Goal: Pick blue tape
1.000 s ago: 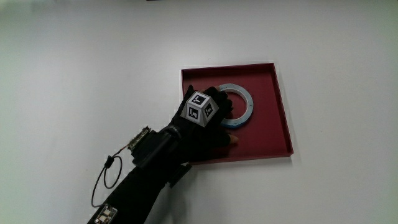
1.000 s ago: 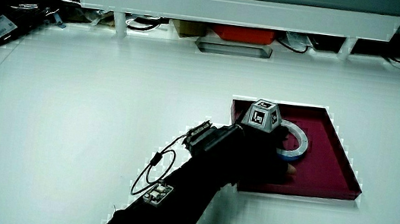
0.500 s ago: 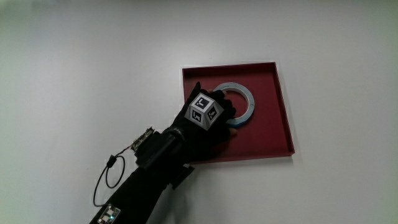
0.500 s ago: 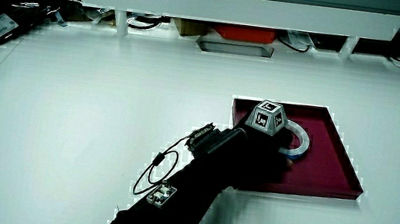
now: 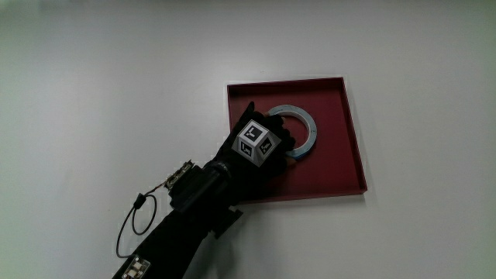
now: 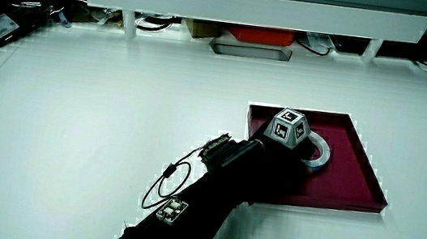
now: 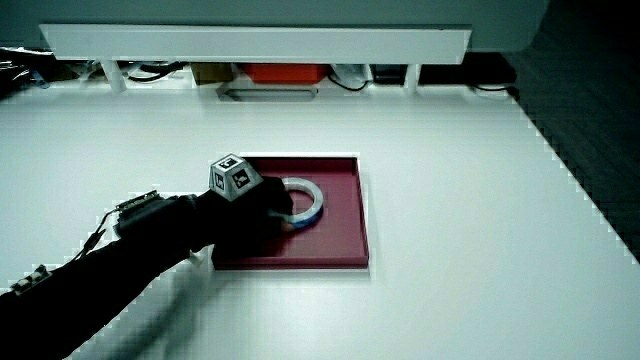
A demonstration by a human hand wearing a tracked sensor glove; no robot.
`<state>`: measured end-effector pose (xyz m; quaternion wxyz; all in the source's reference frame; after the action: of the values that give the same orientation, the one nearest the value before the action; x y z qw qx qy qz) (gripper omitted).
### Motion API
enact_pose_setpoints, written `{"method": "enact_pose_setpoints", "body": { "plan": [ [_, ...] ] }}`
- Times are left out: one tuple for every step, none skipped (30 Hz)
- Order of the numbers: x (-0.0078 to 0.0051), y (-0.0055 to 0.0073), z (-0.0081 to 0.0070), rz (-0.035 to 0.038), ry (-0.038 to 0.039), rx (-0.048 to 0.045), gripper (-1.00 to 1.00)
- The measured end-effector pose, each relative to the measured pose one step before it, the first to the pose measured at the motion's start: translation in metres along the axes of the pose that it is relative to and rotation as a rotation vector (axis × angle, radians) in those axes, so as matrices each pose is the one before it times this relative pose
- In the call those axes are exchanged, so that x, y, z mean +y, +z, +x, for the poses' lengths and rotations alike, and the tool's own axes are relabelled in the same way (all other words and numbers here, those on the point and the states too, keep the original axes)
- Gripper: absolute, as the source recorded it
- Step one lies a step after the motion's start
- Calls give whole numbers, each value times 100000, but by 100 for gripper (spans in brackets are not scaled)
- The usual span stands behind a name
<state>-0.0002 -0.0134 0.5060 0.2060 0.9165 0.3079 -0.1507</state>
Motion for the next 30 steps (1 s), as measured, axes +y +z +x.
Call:
{"method": "enact_pose_setpoints", "body": {
  "plan": [
    [12, 32, 10, 45, -210, -1056, 100],
    [-38, 71, 22, -68, -144, 485, 100],
    [-158, 262, 120, 698, 8, 310, 100],
    [-14, -115, -31, 797, -584, -55, 100],
    [17, -169, -58, 488, -301, -725, 100],
    [-137, 284, 121, -693, 955, -259, 100],
    [-4, -77, -60, 780, -879, -843, 100],
    [-125, 147, 114, 445, -483, 435, 100],
    [-78, 187, 102, 170, -335, 654, 100],
    [-95, 196, 34, 361, 288, -472, 100],
    [-78, 189, 31, 365, -553, -377, 100],
    [-239, 575, 231, 1026, 312, 904, 100],
    [-87, 276, 59, 913, -1326, -420, 100],
    [-121, 409, 128, 531, -404, 1032, 100],
    [-113, 402, 126, -240, -55, -341, 100],
    [-220, 635, 246, 374, -606, 1121, 100],
    [-162, 233, 8, 882, -360, -213, 100],
    [-268, 728, 242, 276, -210, 1320, 100],
    [-208, 468, 107, 708, -226, 281, 100],
    [-257, 496, 89, 961, -966, 748, 100],
    [-392, 914, 247, 719, -391, 1274, 100],
    [-280, 172, -52, 282, 65, -382, 100],
    [-371, 463, 46, 1508, -1404, 782, 100],
    [-441, 375, -44, 1209, 482, 216, 100],
    [-358, 289, -74, -937, 56, 810, 100],
    [-394, 565, 103, 720, -654, 1845, 100],
    [-337, -319, -336, 690, 128, -926, 100],
    [-418, 343, -100, 1797, 806, -257, 100],
    [-356, 358, -55, -801, -1345, 1015, 100],
    [-343, 868, 97, 176, -1639, 3812, 100]
  ]
}}
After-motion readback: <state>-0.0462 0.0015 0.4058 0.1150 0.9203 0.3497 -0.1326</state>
